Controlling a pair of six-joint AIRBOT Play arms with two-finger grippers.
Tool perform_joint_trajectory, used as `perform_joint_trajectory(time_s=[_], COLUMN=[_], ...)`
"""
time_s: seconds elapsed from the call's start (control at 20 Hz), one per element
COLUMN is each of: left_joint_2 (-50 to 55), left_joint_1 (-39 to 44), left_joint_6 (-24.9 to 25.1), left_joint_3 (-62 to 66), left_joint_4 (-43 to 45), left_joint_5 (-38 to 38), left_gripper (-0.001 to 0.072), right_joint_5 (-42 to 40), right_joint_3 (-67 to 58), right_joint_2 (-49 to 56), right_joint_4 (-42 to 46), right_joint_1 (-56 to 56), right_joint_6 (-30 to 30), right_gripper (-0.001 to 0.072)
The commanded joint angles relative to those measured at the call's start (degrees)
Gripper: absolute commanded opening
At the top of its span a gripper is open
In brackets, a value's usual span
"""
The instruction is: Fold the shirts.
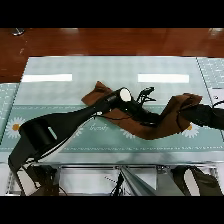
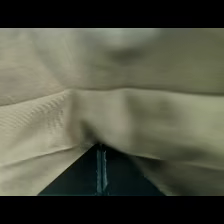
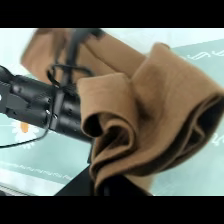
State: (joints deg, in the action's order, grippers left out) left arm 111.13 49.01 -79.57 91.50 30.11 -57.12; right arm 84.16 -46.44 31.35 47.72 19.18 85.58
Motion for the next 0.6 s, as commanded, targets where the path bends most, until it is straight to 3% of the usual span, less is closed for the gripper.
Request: perform_joint_trajectory(time_s=[0.0, 0.3, 0.55], left_joint_2=[-0.2, -9.6, -34.3], left_joint_1=[-3.1, -32.9, -52.0], left_joint_6=[1.5, 2.8, 9.6], left_joint_3=[1.1, -0.2, -13.6], left_joint_4=[-6.3, -5.2, 2.0], left_joint_5=[-1.0, -13.2, -14.3], left_gripper=[0.0026, 0.0025, 0.0025], right_joint_5=[0.2, -4.1, -20.3], right_joint_3=[0.1, -0.5, -7.6], right_joint_2=[-0.6, 0.8, 15.2], right_joint_4=[-1.0, -10.6, -11.2], right_joint_1=[0.0, -1.6, -24.0], right_joint_6=[0.4, -1.2, -1.2], right_gripper=[0.0024, 0.0024, 0.0024])
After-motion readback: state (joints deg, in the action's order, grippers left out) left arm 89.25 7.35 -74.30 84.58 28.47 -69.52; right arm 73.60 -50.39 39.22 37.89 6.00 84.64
